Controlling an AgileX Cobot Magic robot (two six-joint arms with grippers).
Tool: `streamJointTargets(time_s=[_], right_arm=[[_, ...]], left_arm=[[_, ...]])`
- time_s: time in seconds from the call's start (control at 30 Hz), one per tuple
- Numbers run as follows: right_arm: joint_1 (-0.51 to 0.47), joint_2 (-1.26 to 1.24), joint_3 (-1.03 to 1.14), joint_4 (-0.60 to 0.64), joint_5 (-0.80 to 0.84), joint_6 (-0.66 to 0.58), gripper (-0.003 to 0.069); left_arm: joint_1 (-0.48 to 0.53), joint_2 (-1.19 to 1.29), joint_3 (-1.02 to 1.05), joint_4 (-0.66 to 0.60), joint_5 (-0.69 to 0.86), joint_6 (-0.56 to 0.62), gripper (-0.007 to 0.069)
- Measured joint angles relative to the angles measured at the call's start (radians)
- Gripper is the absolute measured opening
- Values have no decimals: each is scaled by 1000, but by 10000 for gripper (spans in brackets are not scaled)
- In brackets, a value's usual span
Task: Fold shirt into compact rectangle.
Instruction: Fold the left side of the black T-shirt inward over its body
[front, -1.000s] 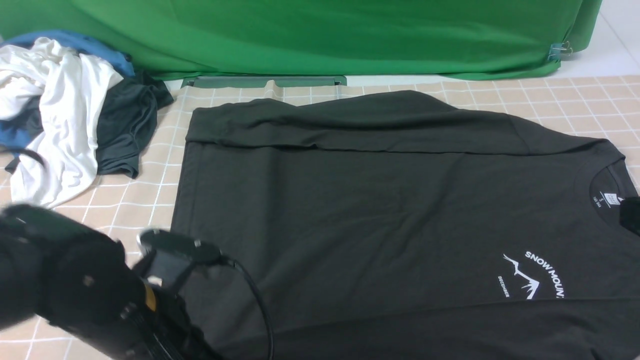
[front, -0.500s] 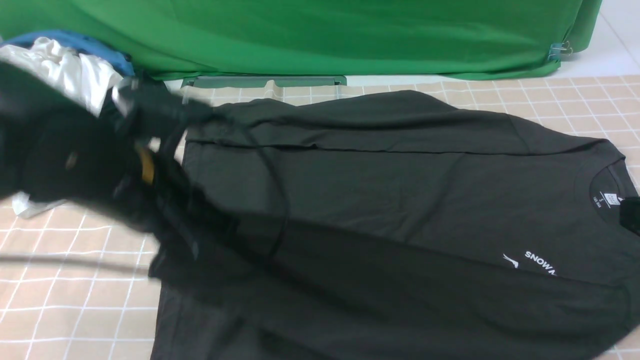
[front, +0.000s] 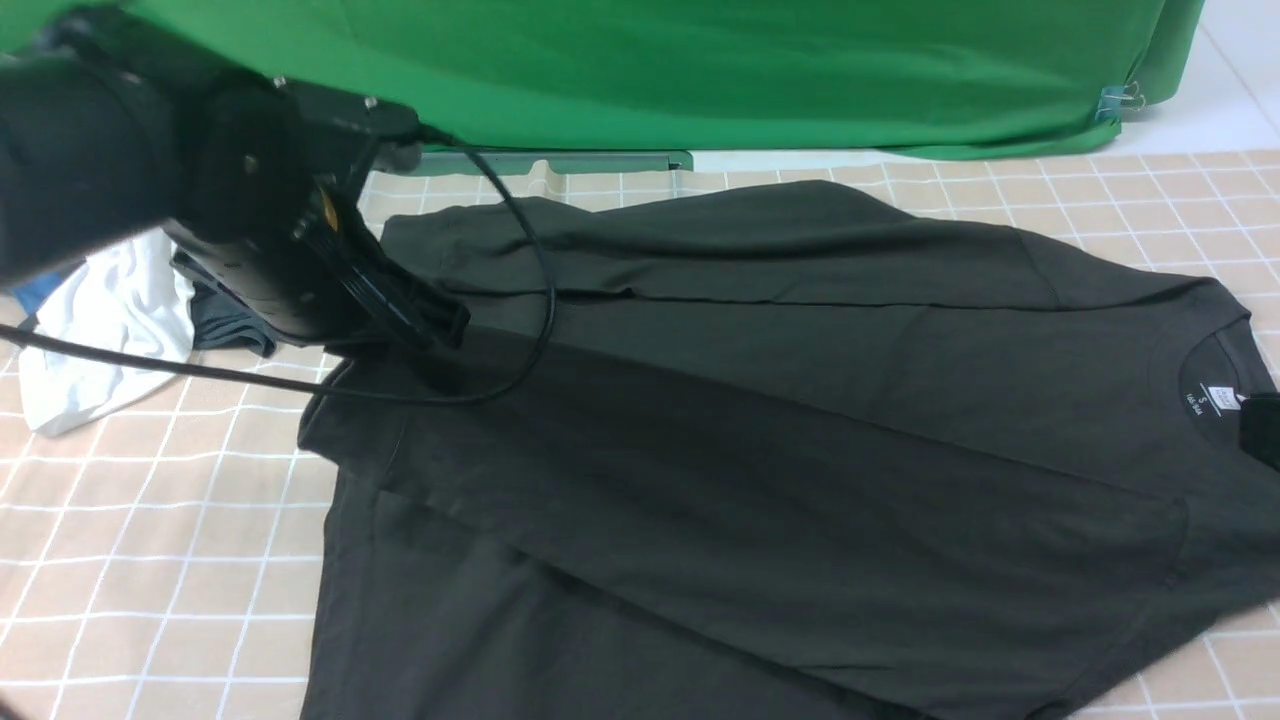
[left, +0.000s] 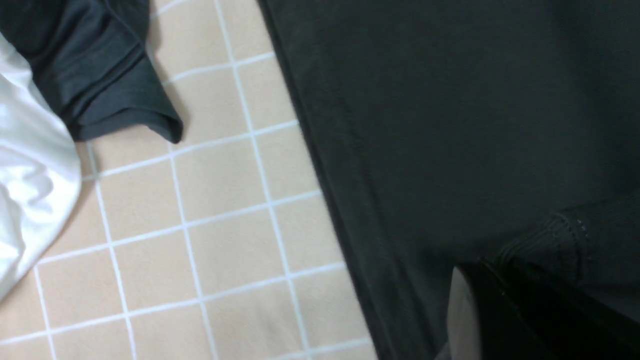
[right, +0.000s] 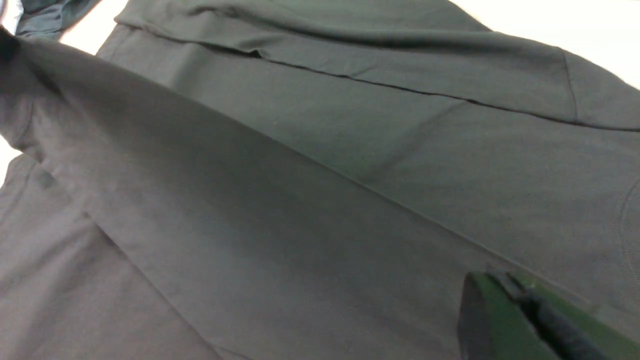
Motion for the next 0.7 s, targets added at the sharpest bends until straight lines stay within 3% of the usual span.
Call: streamJointTargets(time_s=[0.33,0.5,0.57,0.7], right_arm=[[0,0,0,0,0,6,38],[0,0,0,0,0,6,41],[0,0,0,1,-1,6,42],[0,0,0,1,-1,8,43]], left_arm=[[7,94,0,52,-78,0,48],[7,110,-2,95,-87,-21,182],[7,112,-11,141,-92,-72,282],[35,120,-70,130,-99,-179,379]])
